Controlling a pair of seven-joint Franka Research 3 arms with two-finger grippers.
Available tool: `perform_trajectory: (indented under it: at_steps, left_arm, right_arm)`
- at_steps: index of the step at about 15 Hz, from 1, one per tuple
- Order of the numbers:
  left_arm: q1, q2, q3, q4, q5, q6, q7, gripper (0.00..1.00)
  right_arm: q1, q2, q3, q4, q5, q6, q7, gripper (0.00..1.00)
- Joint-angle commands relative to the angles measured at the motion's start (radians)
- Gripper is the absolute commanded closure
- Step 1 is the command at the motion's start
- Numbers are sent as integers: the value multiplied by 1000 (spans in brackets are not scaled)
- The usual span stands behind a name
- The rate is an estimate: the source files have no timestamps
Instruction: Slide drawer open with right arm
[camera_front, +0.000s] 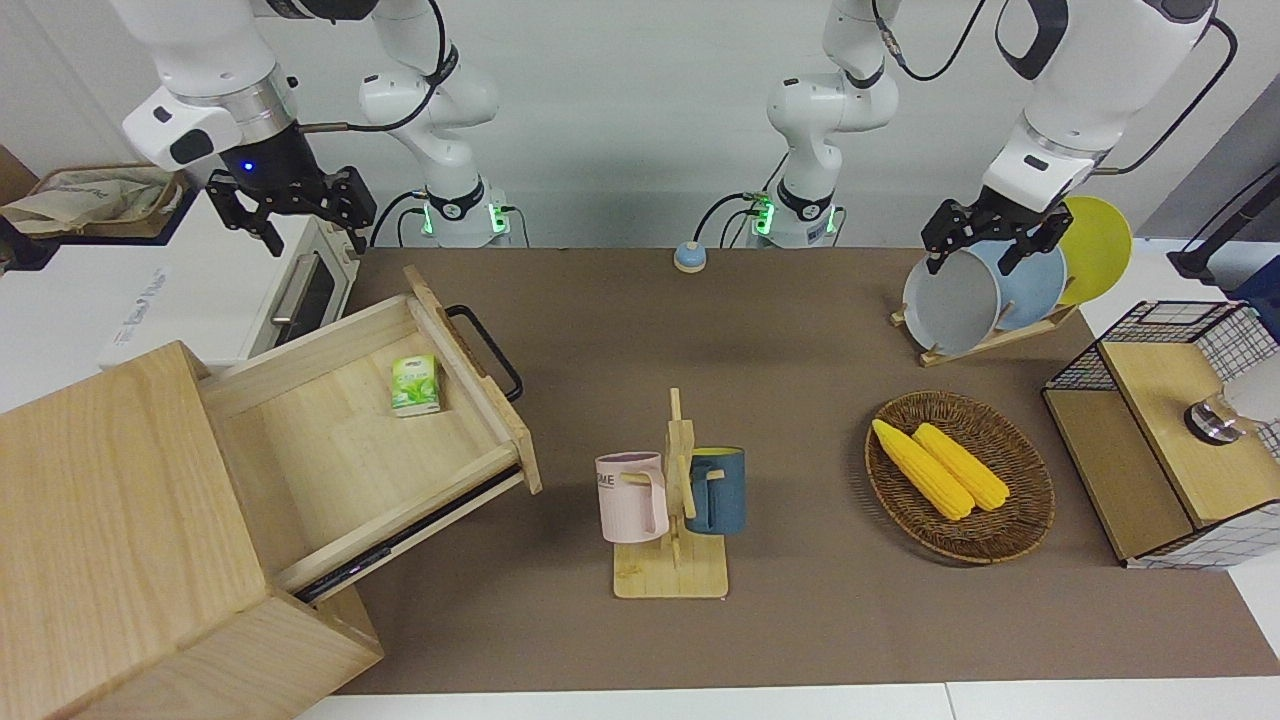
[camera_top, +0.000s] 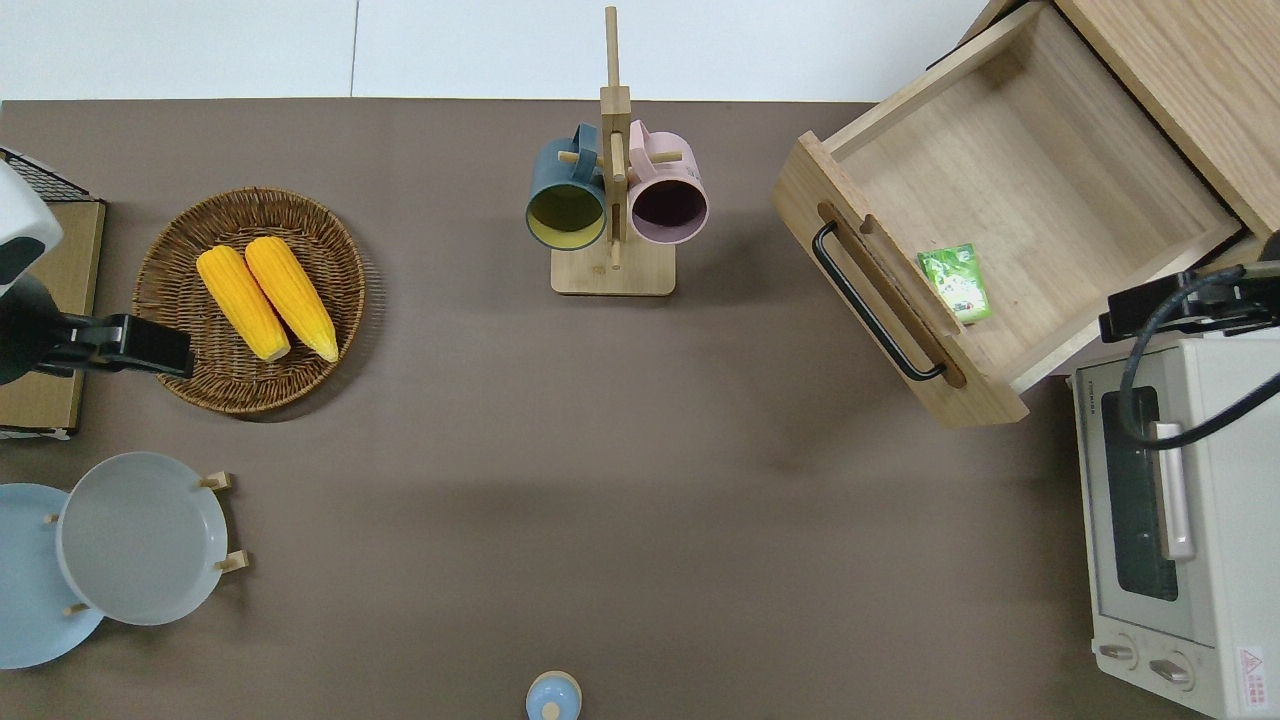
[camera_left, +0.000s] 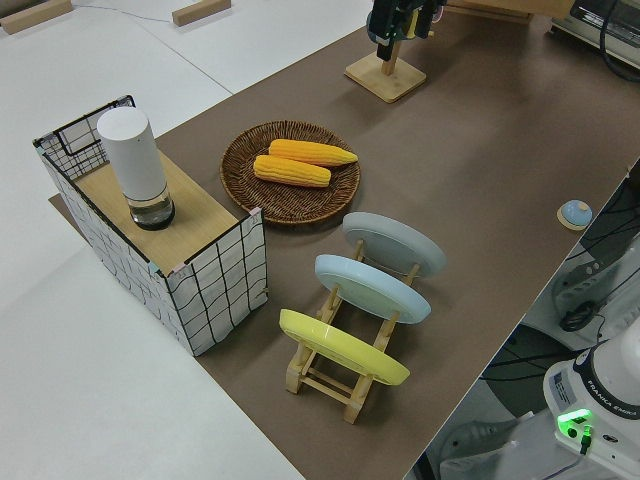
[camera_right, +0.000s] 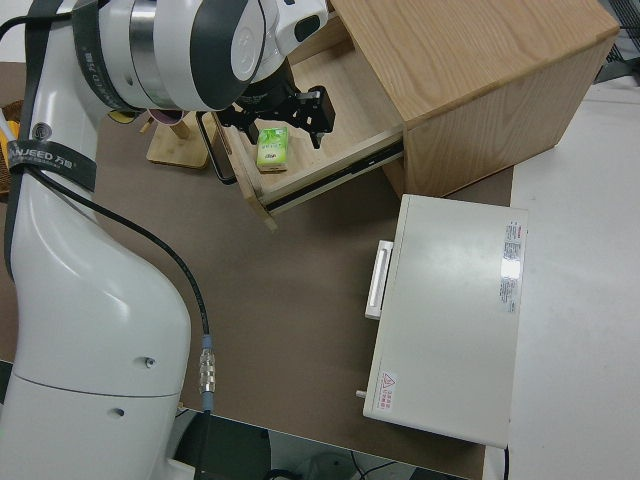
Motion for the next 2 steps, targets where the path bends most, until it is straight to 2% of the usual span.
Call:
perform_trajectory:
  at_steps: [1,2]
  left_arm:
    - [-7,-4,0,9,18,-18,-10,7]
    - [-7,-4,0,10,18,-18,-10,7]
  right_arm:
    - [-17,-2,13,-10,8,11,-26,15]
    - [-16,-4,13,-10,10,11,-26,17]
